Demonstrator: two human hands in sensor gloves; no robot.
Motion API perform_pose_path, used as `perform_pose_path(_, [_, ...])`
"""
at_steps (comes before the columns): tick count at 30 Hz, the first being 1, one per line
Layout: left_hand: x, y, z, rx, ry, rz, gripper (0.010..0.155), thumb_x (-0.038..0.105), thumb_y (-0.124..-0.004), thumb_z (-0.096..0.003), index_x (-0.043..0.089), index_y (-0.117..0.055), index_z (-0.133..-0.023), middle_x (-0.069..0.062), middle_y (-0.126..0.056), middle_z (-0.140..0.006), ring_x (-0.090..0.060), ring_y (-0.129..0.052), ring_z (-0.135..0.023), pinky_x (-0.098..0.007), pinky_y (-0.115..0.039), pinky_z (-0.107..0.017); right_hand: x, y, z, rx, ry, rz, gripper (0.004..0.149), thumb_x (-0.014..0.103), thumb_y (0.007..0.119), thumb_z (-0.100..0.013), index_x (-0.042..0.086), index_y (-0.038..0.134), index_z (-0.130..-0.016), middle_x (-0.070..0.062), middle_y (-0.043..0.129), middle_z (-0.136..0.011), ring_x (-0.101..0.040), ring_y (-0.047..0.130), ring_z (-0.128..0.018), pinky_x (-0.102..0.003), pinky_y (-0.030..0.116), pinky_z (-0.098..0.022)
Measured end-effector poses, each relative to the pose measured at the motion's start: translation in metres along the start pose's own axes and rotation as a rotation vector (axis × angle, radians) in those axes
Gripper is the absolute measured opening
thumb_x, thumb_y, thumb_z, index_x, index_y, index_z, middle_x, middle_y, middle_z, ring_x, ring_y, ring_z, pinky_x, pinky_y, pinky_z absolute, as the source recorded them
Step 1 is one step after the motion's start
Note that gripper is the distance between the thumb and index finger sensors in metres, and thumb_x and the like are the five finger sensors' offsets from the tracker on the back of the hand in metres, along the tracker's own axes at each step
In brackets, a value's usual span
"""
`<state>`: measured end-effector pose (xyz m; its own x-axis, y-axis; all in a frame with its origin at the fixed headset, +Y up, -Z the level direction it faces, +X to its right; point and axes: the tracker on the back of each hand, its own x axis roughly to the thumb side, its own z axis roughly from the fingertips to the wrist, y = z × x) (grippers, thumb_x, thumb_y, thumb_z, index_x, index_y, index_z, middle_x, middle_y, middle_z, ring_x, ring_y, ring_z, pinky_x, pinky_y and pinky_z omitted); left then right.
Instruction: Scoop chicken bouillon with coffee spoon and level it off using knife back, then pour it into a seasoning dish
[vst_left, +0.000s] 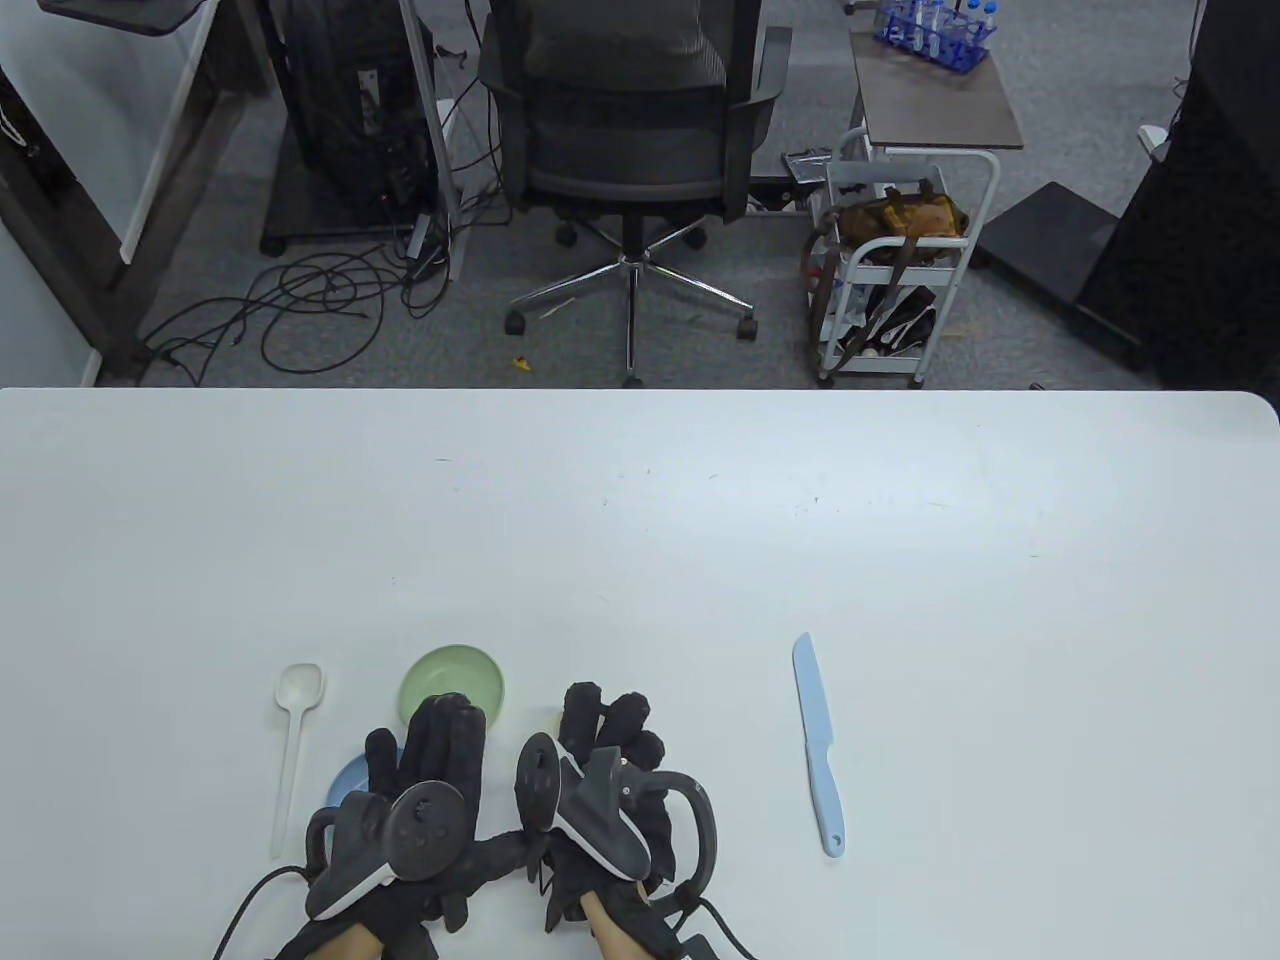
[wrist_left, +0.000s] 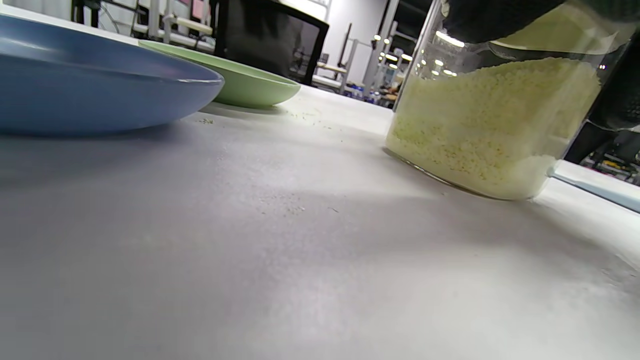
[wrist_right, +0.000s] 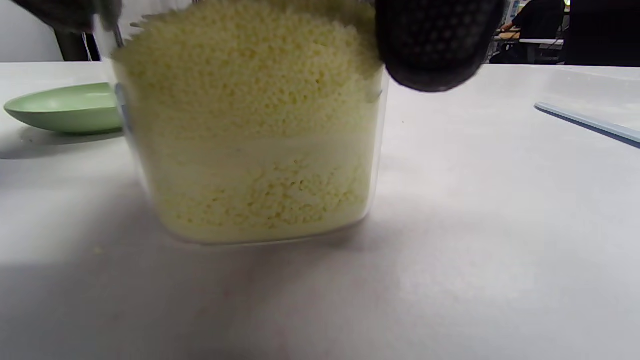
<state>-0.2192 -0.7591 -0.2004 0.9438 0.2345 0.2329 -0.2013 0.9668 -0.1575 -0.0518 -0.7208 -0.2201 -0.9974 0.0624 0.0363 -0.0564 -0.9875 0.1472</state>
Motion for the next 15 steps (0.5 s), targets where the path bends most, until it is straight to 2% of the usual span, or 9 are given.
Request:
perform_pose_path(5, [0.012, -0.004, -0.003, 0.005, -0.012, -0.031, 0.123, 0.084, -0.071, -0.0255, 0.024, 0.006, -0.101, -0.006, -0.002, -0.117, -0.030, -0.012, -0.117, -0.068, -0.013, -0.075, -0.003, -0.001, -0.005, 0.071, -0.024, -0.012, 0.095, 0.066, 0.069, -0.049, 0.013, 0.012, -0.103, -0.035, 0.016, -0.103, -0.054, 0.055, -0.078, -0.046, 0.078, -0.037])
perform_pose_path(11, [0.030, -0.009, -0.011, 0.012, -0.009, -0.037, 0.125, 0.081, -0.075, -0.0242, 0.020, 0.001, -0.102, -0.010, -0.009, -0.118, -0.033, -0.019, -0.117, -0.067, -0.014, -0.076, -0.008, -0.007, -0.016, 0.290, -0.113, -0.037, 0.105, 0.061, 0.078, -0.047, 0.009, 0.000, -0.097, -0.033, 0.004, -0.102, -0.055, 0.049, -0.077, -0.041, 0.076, -0.040])
perform_pose_path(15, [0.042, -0.013, -0.018, -0.003, -0.002, -0.038, 0.124, 0.079, -0.077, -0.0244, 0.018, -0.002, -0.103, -0.012, -0.014, -0.117, -0.033, -0.024, -0.116, -0.066, -0.016, -0.076, -0.010, -0.009, -0.020, 0.344, -0.147, -0.042, 0.107, 0.058, 0.080, -0.047, 0.009, -0.001, -0.095, -0.032, 0.002, -0.101, -0.056, 0.050, -0.076, -0.041, 0.075, -0.040])
